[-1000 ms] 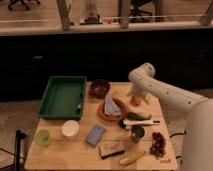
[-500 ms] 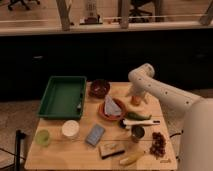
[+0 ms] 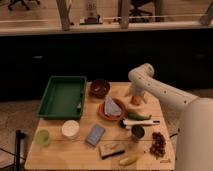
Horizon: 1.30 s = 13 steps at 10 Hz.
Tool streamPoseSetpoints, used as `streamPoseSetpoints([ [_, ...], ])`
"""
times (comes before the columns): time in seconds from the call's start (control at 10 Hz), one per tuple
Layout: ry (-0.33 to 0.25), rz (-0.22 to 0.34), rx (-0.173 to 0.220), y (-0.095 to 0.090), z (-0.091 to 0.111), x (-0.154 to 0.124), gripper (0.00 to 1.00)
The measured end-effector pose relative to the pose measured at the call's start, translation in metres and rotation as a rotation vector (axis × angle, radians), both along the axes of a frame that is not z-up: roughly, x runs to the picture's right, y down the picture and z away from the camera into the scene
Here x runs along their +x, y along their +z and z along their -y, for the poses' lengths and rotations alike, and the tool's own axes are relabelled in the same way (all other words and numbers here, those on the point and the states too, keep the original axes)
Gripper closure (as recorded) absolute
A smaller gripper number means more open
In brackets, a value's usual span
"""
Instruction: Place apple in paper cup
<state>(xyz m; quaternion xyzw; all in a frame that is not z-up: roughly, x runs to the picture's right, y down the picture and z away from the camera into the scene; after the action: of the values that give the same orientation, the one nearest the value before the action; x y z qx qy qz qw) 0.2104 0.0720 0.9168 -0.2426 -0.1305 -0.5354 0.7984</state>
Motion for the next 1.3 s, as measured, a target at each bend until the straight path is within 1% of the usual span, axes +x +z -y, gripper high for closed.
streamPoseSetpoints([
  [0.1, 0.04, -0.021, 0.004, 0.0, 0.001, 0.007, 0.2],
  [0.3, 0.074, -0.035, 0.007, 0.0, 0.001, 0.013, 0.2],
  [0.5, 0.105, -0.049, 0.011, 0.004, 0.003, 0.02, 0.2],
  [0.6, 0.125, -0.057, 0.007, 0.008, 0.001, 0.026, 0.2],
  [0.8, 0.143, -0.059, -0.011, 0.014, -0.001, 0.031, 0.2],
  [1.0, 0.149, -0.052, -0.021, 0.021, 0.0, 0.031, 0.2],
  [1.1, 0.149, -0.049, -0.024, 0.024, 0.001, 0.033, 0.22],
  [1.3, 0.141, -0.038, -0.026, 0.025, 0.001, 0.03, 0.35],
])
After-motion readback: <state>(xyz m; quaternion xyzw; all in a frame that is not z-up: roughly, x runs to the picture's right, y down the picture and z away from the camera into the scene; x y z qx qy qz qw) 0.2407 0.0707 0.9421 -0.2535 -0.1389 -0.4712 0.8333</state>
